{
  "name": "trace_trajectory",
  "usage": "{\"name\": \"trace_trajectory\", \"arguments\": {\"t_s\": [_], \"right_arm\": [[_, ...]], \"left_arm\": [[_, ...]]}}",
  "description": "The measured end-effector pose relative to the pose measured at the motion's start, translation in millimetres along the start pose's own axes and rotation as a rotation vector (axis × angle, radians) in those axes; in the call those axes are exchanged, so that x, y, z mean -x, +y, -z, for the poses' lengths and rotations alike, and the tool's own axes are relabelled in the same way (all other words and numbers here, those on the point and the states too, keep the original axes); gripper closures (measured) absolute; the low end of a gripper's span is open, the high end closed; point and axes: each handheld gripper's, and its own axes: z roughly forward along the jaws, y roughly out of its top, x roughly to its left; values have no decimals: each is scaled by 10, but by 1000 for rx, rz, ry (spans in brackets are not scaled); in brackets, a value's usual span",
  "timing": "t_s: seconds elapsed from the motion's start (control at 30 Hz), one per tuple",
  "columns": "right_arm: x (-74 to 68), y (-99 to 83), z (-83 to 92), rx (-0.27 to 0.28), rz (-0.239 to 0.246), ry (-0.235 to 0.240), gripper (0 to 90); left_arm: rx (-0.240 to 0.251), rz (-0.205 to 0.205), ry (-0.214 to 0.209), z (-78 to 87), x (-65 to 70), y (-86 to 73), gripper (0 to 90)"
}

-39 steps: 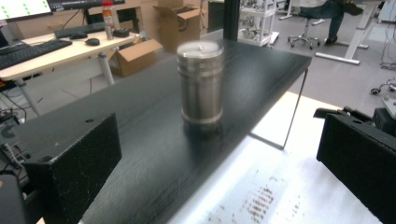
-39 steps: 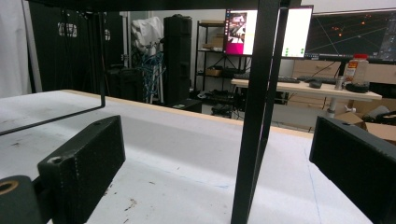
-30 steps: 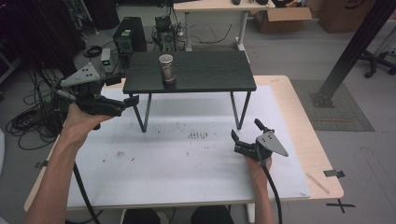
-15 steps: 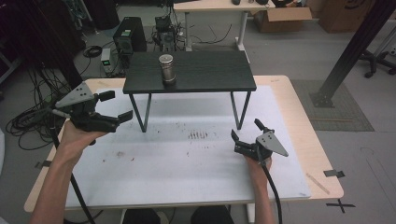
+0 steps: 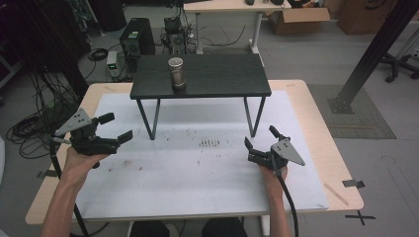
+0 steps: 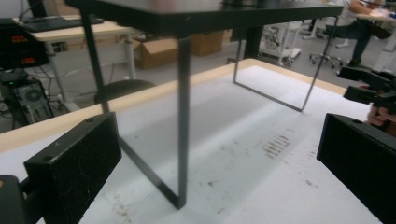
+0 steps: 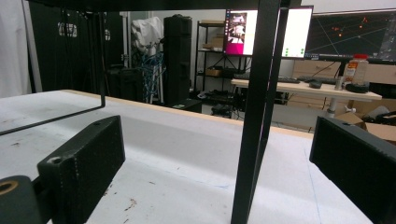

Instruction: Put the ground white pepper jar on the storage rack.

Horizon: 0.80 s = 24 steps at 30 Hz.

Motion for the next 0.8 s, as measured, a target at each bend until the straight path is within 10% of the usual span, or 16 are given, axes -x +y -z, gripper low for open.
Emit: {"name": "trace_trajectory", "arguments": {"t_s": [0.8], "right_arm": [[1,0,-1,-1,0,0,31]], "left_arm": [[100,63,171,246,-271,-785,4]]}}
